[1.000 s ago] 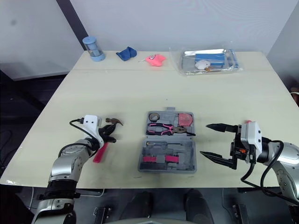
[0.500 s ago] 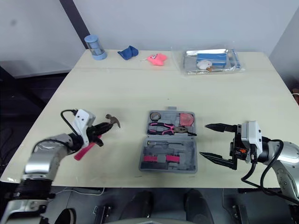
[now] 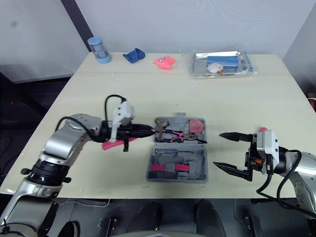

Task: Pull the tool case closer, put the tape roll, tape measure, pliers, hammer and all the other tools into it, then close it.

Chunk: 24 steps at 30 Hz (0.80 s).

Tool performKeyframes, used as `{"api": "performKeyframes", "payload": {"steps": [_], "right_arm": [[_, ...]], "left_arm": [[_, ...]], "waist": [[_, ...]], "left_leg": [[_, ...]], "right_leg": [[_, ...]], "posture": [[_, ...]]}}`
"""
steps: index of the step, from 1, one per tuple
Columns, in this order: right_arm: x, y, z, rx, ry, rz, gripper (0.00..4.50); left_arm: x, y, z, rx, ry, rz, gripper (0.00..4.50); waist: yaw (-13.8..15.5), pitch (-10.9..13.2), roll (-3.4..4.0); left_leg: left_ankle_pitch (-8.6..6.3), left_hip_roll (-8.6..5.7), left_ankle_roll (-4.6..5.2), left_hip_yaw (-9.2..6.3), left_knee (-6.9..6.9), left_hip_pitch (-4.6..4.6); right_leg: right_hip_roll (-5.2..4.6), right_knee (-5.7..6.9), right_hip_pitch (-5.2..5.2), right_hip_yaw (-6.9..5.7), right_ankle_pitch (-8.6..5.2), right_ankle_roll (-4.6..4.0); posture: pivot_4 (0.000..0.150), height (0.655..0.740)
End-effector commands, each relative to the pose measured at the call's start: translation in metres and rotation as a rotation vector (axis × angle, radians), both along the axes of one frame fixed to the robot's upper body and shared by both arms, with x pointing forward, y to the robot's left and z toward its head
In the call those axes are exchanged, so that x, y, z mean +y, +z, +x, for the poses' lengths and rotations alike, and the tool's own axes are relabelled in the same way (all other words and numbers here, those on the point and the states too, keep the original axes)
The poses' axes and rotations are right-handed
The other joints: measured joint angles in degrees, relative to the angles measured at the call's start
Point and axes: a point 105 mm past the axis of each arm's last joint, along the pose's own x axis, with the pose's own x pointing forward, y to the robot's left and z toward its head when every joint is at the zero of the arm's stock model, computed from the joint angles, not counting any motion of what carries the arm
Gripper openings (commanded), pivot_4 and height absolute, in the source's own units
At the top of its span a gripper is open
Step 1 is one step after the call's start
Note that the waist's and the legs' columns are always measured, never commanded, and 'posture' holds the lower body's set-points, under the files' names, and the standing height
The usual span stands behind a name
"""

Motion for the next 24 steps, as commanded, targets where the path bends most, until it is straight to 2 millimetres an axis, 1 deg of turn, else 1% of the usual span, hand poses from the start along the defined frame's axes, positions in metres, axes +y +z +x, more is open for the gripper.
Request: {"api": "performKeyframes", "payload": {"steps": [1, 6, 10, 15, 21, 24], "right_arm": [[-0.009, 0.007, -0.002, -0.038, -0.028, -0.003, 4.50], [-0.021, 0.005, -0.005, -0.019, -0.066, -0.007, 4.50], [-0.032, 0.001, -0.008, 0.001, -0.095, -0.027, 4.50], [-0.031, -0.002, -0.009, 0.001, -0.098, -0.026, 4.50], [-0.029, -0.002, -0.011, -0.002, -0.101, -0.026, 4.50], [-0.030, -0.003, -0.012, -0.002, -0.106, -0.028, 4.50]], "left_arm": [[-0.026, 0.008, -0.005, -0.048, -0.113, 0.036, 0.02], [-0.054, 0.001, -0.007, -0.032, -0.205, 0.071, 0.02], [-0.070, -0.010, -0.011, -0.026, -0.272, 0.152, 0.02], [-0.084, -0.027, -0.011, -0.032, -0.308, 0.271, 0.02], [-0.104, -0.038, -0.015, 0.026, -0.329, 0.307, 0.02], [-0.108, -0.043, -0.018, 0.042, -0.346, 0.325, 0.02]], "waist": [[0.14, 0.00, -0.01], [0.15, 0.01, -0.01], [-0.04, 0.01, -0.01], [0.02, 0.01, -0.01], [0.16, 0.02, -0.02], [0.07, 0.02, -0.01]], "left_leg": [[0.00, 0.00, 0.00, 0.00, 0.00, 0.00], [0.00, -0.02, 0.00, -0.01, 0.03, -0.02], [0.00, -0.03, 0.00, 0.00, 0.04, -0.01], [0.00, -0.03, 0.01, 0.01, 0.03, 0.02], [0.00, -0.05, 0.01, 0.00, 0.07, -0.04], [0.00, -0.05, 0.01, -0.01, 0.07, -0.03]], "right_leg": [[0.00, -0.01, 0.00, 0.00, 0.00, 0.00], [0.00, -0.01, 0.00, 0.00, 0.00, 0.00], [0.00, 0.00, 0.01, 0.01, 0.00, 0.00], [0.01, 0.02, 0.02, 0.03, 0.00, 0.00], [0.00, -0.01, 0.01, 0.02, 0.00, 0.01], [0.00, 0.00, 0.01, 0.03, 0.00, 0.01]], "posture": [[0.150, 0.7400], [0.150, 0.7400], [0.150, 0.7400], [0.150, 0.7400], [0.150, 0.7400], [0.150, 0.7400]]}}
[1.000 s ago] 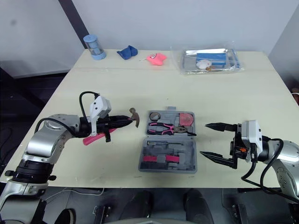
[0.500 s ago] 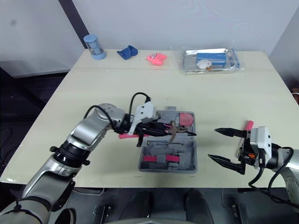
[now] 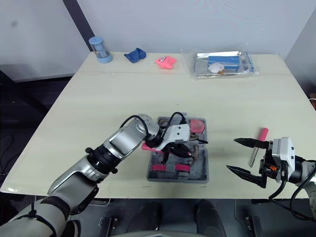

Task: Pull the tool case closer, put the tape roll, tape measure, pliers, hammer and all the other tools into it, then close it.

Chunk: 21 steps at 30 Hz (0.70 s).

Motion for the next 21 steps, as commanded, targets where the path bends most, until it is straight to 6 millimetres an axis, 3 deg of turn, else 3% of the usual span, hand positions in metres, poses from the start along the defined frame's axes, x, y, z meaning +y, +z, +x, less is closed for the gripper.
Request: {"api": "performKeyframes", "payload": {"steps": [1, 21], "right_arm": [[0.001, 0.008, -0.004, -0.047, 0.000, -0.007, 4.50], [-0.004, 0.004, -0.009, -0.040, -0.027, -0.019, 4.50]], "left_arm": [[-0.008, 0.001, -0.005, 0.002, -0.038, 0.014, 0.02], [-0.028, -0.022, -0.001, 0.045, -0.021, 0.071, 0.02]], "waist": [[-0.10, 0.00, 0.00], [0.01, 0.00, 0.00]], "left_leg": [[0.00, 0.00, 0.00, 0.00, 0.00, 0.01], [0.00, 0.00, 0.00, 0.00, 0.01, 0.01]], "right_leg": [[0.00, 0.00, 0.00, 0.00, 0.00, 0.00], [0.00, 0.00, 0.01, 0.00, 0.00, 0.00]], "posture": [[0.150, 0.7400], [0.150, 0.7400]]}}
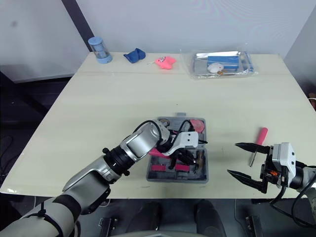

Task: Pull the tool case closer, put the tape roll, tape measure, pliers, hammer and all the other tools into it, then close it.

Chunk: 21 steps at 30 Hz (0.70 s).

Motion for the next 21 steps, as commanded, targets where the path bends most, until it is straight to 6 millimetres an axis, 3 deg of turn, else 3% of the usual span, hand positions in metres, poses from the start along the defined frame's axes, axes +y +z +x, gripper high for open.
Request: {"api": "performKeyframes", "payload": {"steps": [1, 9, 11, 12, 15, 18, 21], "right_arm": [[-0.002, 0.012, -0.001, -0.064, -0.006, -0.013, 4.50], [0.001, 0.010, -0.001, -0.067, -0.008, -0.012, 4.50], [0.002, 0.010, -0.001, -0.067, -0.010, -0.011, 4.50], [0.002, 0.010, -0.002, -0.068, -0.011, -0.011, 4.50], [0.002, 0.010, -0.002, -0.067, -0.012, -0.011, 4.50], [0.002, 0.009, -0.001, -0.067, -0.012, -0.011, 4.50], [0.002, 0.009, -0.001, -0.069, -0.011, -0.010, 4.50]], "left_arm": [[-0.009, 0.004, 0.001, -0.032, -0.034, 0.004, 0.02], [-0.008, 0.002, 0.003, -0.025, -0.046, 0.040, 0.02], [-0.009, 0.003, 0.002, -0.021, -0.045, 0.036, 1.05], [-0.010, 0.003, 0.002, -0.018, -0.044, 0.035, 1.23], [-0.012, 0.005, 0.003, -0.027, -0.024, 0.024, 2.77], [-0.013, 0.007, 0.003, -0.035, -0.025, 0.017, 3.84], [-0.014, 0.019, 0.001, -0.052, -0.039, -0.008, 3.84]], "waist": [[0.01, 0.00, 0.00], [0.06, 0.00, 0.00], [0.06, 0.00, 0.00], [0.06, -0.01, 0.01], [0.19, -0.01, 0.01], [0.21, -0.01, 0.01], [0.12, 0.00, 0.01]], "left_leg": [[0.00, 0.00, 0.00, 0.00, 0.00, 0.00], [0.00, -0.01, 0.00, 0.00, 0.01, 0.01], [0.00, -0.01, 0.00, 0.00, 0.01, 0.04], [0.00, -0.01, 0.00, -0.01, 0.01, 0.05], [0.00, -0.02, 0.00, -0.01, 0.02, 0.16], [0.00, -0.03, 0.01, -0.02, 0.05, 0.28], [0.00, -0.04, 0.01, -0.05, 0.05, 0.28]], "right_leg": [[0.00, 0.00, 0.00, 0.00, 0.00, 0.00], [-0.01, 0.00, 0.03, 0.00, 0.00, 0.00], [-0.01, -0.01, 0.05, 0.00, 0.00, 0.00], [-0.01, -0.01, 0.06, 0.00, 0.00, 0.00], [-0.02, -0.03, 0.22, 0.00, 0.00, 0.01], [-0.02, -0.05, 0.38, -0.01, -0.01, 0.03], [-0.02, -0.04, 0.39, -0.01, -0.01, 0.04]], "posture": [[0.150, 0.7400], [0.150, 0.7400], [0.150, 0.7400], [0.150, 0.7400], [0.150, 0.7400], [0.150, 0.7400], [0.150, 0.7400]]}}
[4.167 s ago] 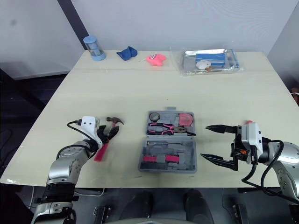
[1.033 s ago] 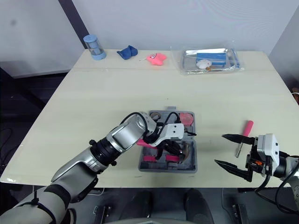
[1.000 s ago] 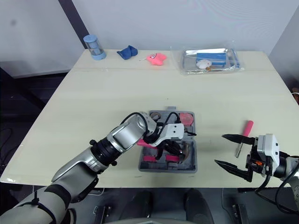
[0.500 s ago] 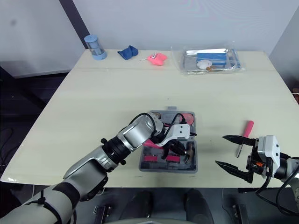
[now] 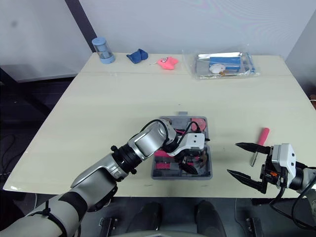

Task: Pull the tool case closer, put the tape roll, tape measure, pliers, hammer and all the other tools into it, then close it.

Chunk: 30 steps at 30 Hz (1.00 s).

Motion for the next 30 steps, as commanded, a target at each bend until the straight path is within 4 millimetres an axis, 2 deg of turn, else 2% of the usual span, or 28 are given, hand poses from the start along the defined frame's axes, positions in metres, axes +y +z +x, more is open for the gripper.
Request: {"api": "performKeyframes", "payload": {"steps": [1, 6, 10, 16, 18, 30], "right_arm": [[0.002, 0.008, -0.001, -0.047, 0.006, -0.003, 4.50], [0.002, 0.008, 0.000, -0.047, 0.009, 0.000, 4.50], [0.003, 0.008, 0.001, -0.048, 0.012, 0.003, 4.50], [0.004, 0.008, 0.002, -0.054, 0.012, 0.007, 4.50], [0.005, 0.008, 0.003, -0.055, 0.012, 0.009, 4.50], [0.007, 0.008, 0.006, -0.059, 0.016, 0.014, 4.50]], "left_arm": [[-0.004, 0.020, 0.002, -0.057, -0.005, -0.048, 3.84], [-0.003, 0.036, 0.001, -0.043, 0.014, -0.090, 3.84], [0.003, 0.046, 0.012, -0.048, 0.063, -0.135, 3.84], [0.014, 0.061, 0.033, -0.095, 0.130, -0.317, 3.84], [0.019, 0.066, 0.034, -0.099, 0.115, -0.432, 3.84], [0.048, 0.043, 0.029, -0.062, 0.140, -0.613, 3.84]], "waist": [[-0.11, 0.00, 0.00], [-0.17, 0.00, 0.01], [-0.17, 0.00, 0.01], [-0.15, 0.00, 0.01], [-0.23, 0.00, 0.01], [-0.09, 0.00, 0.02]], "left_leg": [[0.00, 0.00, 0.00, -0.02, 0.00, 0.00], [0.00, 0.00, 0.00, -0.04, -0.01, -0.01], [0.00, 0.00, 0.00, -0.05, -0.01, -0.01], [0.00, 0.00, 0.00, -0.07, -0.01, -0.02], [0.00, 0.00, 0.00, -0.07, -0.01, -0.01], [0.00, 0.00, -0.01, -0.09, -0.01, -0.01]], "right_leg": [[0.00, 0.00, 0.00, -0.01, 0.00, 0.00], [0.00, 0.00, 0.00, -0.02, 0.00, 0.00], [0.00, -0.01, -0.01, -0.04, 0.00, 0.00], [0.00, -0.02, 0.00, -0.05, 0.00, 0.00], [0.00, -0.03, 0.00, -0.05, 0.00, 0.00], [-0.01, -0.03, -0.01, -0.07, 0.00, 0.00]], "posture": [[0.150, 0.7400], [0.150, 0.7400], [0.150, 0.7400], [0.150, 0.7400], [0.150, 0.7400], [0.150, 0.7400]]}}
